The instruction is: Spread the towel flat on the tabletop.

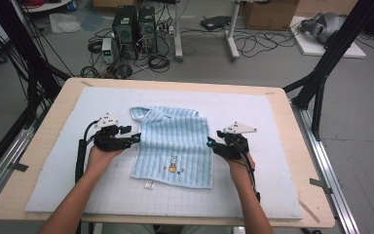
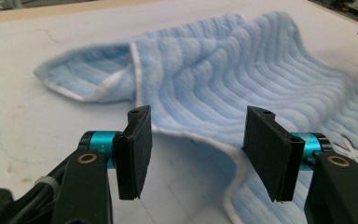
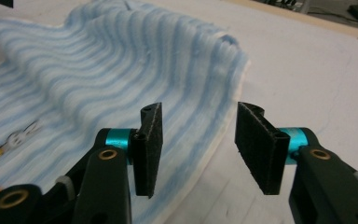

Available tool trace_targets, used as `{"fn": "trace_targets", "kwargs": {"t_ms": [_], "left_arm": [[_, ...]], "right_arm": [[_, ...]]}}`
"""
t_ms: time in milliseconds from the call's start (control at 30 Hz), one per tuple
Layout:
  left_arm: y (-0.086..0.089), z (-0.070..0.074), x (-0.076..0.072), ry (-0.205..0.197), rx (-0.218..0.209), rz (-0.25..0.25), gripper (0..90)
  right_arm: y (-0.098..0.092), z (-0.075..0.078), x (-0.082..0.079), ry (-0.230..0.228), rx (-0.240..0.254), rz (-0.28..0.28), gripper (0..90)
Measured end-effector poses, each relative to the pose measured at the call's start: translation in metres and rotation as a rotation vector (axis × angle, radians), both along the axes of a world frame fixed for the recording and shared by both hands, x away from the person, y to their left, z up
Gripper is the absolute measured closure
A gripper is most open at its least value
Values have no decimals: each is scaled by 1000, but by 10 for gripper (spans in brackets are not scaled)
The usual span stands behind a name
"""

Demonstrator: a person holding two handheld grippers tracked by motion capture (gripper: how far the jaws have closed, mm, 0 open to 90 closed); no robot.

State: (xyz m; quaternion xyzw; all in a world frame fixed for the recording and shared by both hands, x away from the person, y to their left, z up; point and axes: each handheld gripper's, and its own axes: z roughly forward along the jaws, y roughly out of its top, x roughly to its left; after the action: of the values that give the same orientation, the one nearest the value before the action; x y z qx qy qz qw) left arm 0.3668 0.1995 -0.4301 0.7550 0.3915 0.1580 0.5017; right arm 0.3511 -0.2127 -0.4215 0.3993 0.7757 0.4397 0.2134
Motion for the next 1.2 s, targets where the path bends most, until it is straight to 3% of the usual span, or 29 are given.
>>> {"fn": "trace_targets", "kwargs": {"t_ms": [133,233,400,533,600,667,700,767,867,1000,1200], "left_arm": [[-3,-2,-16,17,13,-52,424],[-5,-5,-26,29,24,-81,431],[-11,-13,-33,71,45,-105,475],[-19,-22,-35,114,107,-136,542],[-23,-21,-39,80,160,-134,621],[-26,-21,-44,55,200,-144,789],[-25,-21,-46,57,203,-154,853],[-23,-20,-50,76,186,-170,869],[-18,-20,-58,89,174,-191,872],[-7,-19,-84,98,170,-245,872],[0,-20,-109,106,151,-291,871]], "right_arm": [[-5,-3,-19,16,12,46,481],[-6,-8,-32,52,-12,79,469],[-3,-20,-46,110,-21,127,490],[5,-25,-48,145,-86,159,632],[8,-27,-48,155,-92,154,707],[8,-27,-48,174,-77,164,822],[9,-27,-49,179,-70,179,847],[11,-26,-52,181,-84,187,857],[9,-25,-56,193,-78,215,858],[7,-25,-68,227,-55,270,857],[7,-23,-92,245,-69,330,854]]}}
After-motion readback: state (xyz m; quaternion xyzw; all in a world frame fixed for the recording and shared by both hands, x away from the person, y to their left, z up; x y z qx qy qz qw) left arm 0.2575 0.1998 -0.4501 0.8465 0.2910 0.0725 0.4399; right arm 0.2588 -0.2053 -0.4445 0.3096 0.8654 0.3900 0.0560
